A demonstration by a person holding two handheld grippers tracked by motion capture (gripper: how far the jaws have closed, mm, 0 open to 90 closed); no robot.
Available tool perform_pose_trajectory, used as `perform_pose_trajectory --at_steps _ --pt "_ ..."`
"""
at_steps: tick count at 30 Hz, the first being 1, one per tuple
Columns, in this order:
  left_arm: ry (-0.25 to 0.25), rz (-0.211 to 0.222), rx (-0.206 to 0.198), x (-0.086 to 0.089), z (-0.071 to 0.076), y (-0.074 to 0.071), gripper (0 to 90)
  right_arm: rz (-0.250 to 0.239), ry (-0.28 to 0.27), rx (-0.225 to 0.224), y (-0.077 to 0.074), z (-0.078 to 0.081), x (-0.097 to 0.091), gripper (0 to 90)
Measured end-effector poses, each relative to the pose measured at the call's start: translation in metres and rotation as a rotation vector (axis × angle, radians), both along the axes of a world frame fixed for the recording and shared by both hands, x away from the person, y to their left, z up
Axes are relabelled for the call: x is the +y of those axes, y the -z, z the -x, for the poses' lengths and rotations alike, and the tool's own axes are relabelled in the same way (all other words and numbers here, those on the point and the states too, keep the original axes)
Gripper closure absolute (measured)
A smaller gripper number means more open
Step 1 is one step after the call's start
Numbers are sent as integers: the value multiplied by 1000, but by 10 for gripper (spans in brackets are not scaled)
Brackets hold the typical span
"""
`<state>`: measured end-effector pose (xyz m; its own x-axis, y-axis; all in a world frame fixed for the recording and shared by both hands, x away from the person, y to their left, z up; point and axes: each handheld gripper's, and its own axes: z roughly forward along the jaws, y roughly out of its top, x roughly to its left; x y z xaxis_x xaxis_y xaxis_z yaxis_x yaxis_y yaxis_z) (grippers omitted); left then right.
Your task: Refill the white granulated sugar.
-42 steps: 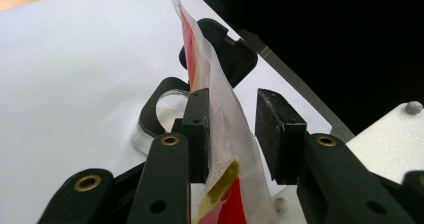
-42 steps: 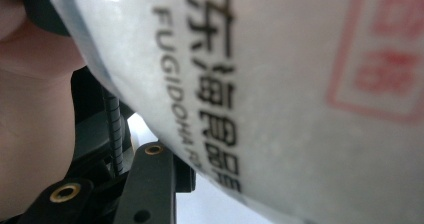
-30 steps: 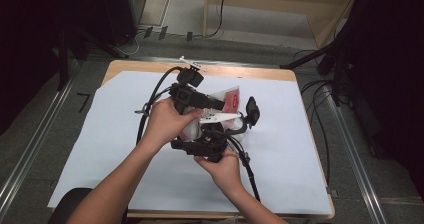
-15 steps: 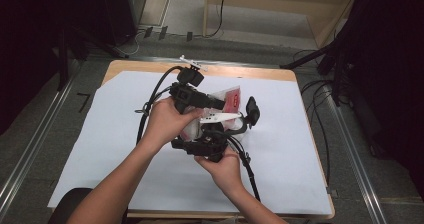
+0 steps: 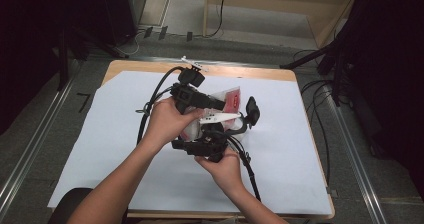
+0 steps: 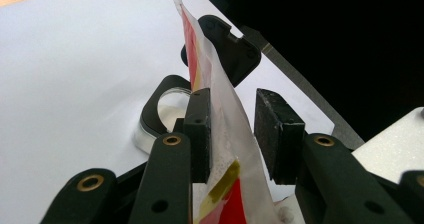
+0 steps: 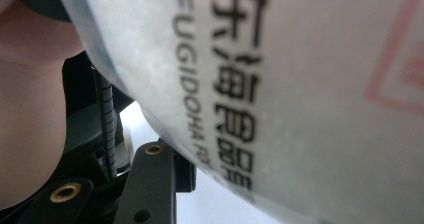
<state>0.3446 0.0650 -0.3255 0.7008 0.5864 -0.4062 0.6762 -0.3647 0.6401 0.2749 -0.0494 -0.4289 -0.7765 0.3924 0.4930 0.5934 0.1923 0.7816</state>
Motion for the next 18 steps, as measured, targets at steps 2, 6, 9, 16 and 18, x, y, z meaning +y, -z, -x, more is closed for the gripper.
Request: perform_pose_trajectory --at_steps 2,6,9,16,18 --pt "1 5 1 0 0 0 692 0 1 0 0 0 0 619" --pt "2 -4 3 1 -1 1 692 -1 3 8 0 0 0 619" --pt "2 1 3 0 -1 2 696 3 7 7 1 0 0 619" --pt "0 -5 8 -1 0 3 706 2 11 5 3 1 0 619" --pt "0 -3 7 -1 0 3 706 2 11 3 3 1 0 620"
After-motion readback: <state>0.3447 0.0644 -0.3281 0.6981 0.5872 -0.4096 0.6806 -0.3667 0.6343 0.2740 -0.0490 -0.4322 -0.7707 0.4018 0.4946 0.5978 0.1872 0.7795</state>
